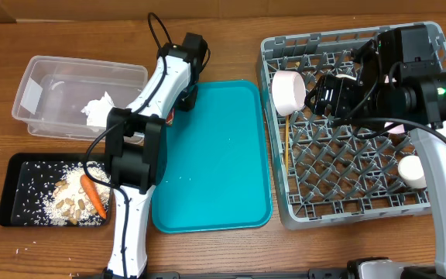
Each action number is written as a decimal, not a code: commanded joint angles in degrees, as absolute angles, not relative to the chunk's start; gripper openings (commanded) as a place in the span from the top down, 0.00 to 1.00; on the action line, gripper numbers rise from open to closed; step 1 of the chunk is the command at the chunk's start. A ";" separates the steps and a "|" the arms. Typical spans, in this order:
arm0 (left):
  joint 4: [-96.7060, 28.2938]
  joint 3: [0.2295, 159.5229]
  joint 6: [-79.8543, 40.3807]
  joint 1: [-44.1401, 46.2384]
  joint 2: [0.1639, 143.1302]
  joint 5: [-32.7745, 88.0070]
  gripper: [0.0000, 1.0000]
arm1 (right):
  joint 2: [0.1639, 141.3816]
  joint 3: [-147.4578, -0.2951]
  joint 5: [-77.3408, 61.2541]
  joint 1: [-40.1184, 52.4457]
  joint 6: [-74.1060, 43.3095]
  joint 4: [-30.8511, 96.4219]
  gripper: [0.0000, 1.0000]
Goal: Sort waste into correct bins and load items into the dishwasher
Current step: 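Carry the red wrapper left and release it over the black tray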
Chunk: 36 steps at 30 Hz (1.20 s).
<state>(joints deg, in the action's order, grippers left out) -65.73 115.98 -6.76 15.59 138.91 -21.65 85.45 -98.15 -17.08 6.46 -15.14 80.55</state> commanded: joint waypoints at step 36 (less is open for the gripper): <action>-95.22 124.03 -26.22 3.90 113.51 -20.93 0.96 | 84.99 -98.63 -16.58 6.70 -14.92 80.47 0.00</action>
<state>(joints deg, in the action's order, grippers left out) -94.63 123.81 -20.34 7.81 114.43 -18.79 85.45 -98.15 -17.10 6.46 -15.14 80.64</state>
